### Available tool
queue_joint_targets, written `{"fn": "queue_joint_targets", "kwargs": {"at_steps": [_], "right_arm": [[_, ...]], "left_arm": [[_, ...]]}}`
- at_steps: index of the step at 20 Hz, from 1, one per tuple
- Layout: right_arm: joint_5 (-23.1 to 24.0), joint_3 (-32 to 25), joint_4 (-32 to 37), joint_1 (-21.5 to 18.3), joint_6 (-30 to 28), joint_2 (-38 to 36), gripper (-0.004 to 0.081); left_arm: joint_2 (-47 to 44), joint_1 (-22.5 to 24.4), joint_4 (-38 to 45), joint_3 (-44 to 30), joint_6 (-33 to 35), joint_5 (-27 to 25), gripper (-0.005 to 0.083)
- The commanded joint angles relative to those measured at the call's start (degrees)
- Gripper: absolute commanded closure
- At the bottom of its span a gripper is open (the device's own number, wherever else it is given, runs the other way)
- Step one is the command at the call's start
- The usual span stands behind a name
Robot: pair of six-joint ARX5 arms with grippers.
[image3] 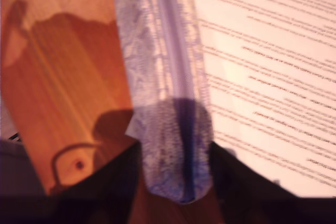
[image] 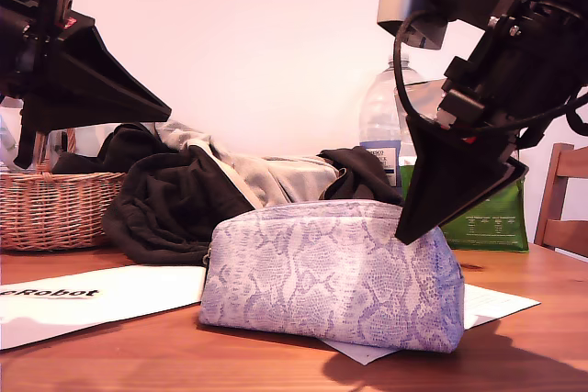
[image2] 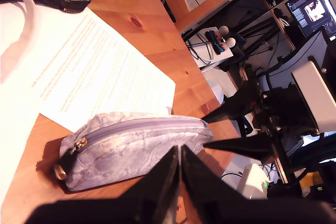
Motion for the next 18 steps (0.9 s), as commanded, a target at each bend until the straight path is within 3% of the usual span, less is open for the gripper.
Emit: {"fn": "queue_joint_targets", "kwargs": {"at_steps": [1, 4, 7, 9, 11, 13, 14, 18], "right_arm": [[-0.44, -0.79, -0.5, 1.11, 0.28, -3.15, 0.0324], [-0.44, -0.79, -3.63, 1.25, 2.25, -7.21, 0.0324], [0.02, -0.79, -6.49, 1.25, 8.15, -11.98, 0.0365], [0.37, -0.79, -5.97, 1.25, 12.28, -14.34, 0.0533], [2.21, -0.81, -3.32, 1.25, 15.98, -15.56, 0.0791], [7.67, -1.05, 2.45, 1.27, 21.16, -15.93, 0.0783], [10.6, -1.09, 5.33, 1.4, 21.94, -16.04, 0.0783], [16.46, -3.87, 17.55, 1.44, 24.04, -17.57, 0.0783]], "left_arm": [[-0.63, -0.2, 0.79, -0.77, 0.46, 0.11, 0.0794], [-1.4, -0.22, 0.79, -0.74, 1.49, -0.83, 0.0794], [-4.28, -1.18, 0.59, -0.74, 4.31, -6.27, 0.0794], [-7.34, -2.64, -0.79, -0.77, 8.48, -12.79, 0.0794], [-10.14, -4.68, -3.67, -0.79, 12.24, -22.93, 0.0793], [-12.04, -6.95, -4.33, -0.92, 15.54, -33.35, 0.0794], [-12.83, -7.61, -3.43, -1.03, 16.31, -35.82, 0.0794], [-17.73, -7.8, 4.5, -5.01, 16.61, -37.62, 0.0794]]}}
